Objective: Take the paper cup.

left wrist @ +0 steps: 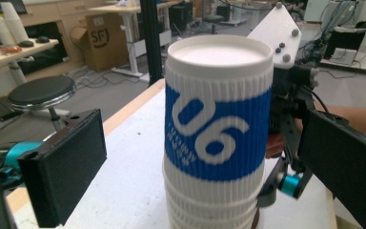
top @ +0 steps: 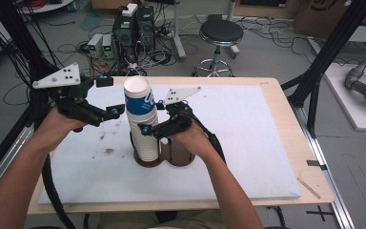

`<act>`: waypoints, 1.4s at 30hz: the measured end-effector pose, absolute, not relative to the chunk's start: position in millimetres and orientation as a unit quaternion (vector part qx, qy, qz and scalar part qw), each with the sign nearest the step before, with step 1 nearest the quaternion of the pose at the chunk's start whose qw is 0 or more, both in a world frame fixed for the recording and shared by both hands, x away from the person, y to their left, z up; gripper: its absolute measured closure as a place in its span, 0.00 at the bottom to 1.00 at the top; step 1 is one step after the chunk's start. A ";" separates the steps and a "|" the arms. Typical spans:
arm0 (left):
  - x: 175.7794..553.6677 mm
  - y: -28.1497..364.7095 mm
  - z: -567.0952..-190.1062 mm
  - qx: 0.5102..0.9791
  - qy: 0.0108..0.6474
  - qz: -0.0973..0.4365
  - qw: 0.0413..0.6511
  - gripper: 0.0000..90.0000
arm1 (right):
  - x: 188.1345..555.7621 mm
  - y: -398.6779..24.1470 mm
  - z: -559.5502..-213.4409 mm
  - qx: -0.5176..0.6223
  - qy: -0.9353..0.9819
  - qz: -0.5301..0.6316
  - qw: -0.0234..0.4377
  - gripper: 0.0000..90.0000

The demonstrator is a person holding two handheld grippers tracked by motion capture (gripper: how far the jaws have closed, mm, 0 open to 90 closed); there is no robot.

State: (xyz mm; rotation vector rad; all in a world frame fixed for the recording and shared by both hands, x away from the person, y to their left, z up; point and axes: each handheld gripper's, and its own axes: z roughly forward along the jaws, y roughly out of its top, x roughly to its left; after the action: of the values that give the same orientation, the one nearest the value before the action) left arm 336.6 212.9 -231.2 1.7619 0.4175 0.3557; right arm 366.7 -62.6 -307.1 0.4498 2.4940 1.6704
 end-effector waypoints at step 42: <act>361.5 174.5 -196.7 0.781 0.149 0.113 0.596 0.31 | 367.0 -62.6 -309.7 0.146 0.831 0.535 0.051 0.16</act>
State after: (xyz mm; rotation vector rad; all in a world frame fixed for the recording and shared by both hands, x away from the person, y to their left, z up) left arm 361.5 174.5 -196.7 1.8140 0.3464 0.2620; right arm 367.0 -62.6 -309.7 0.4453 2.5280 1.6271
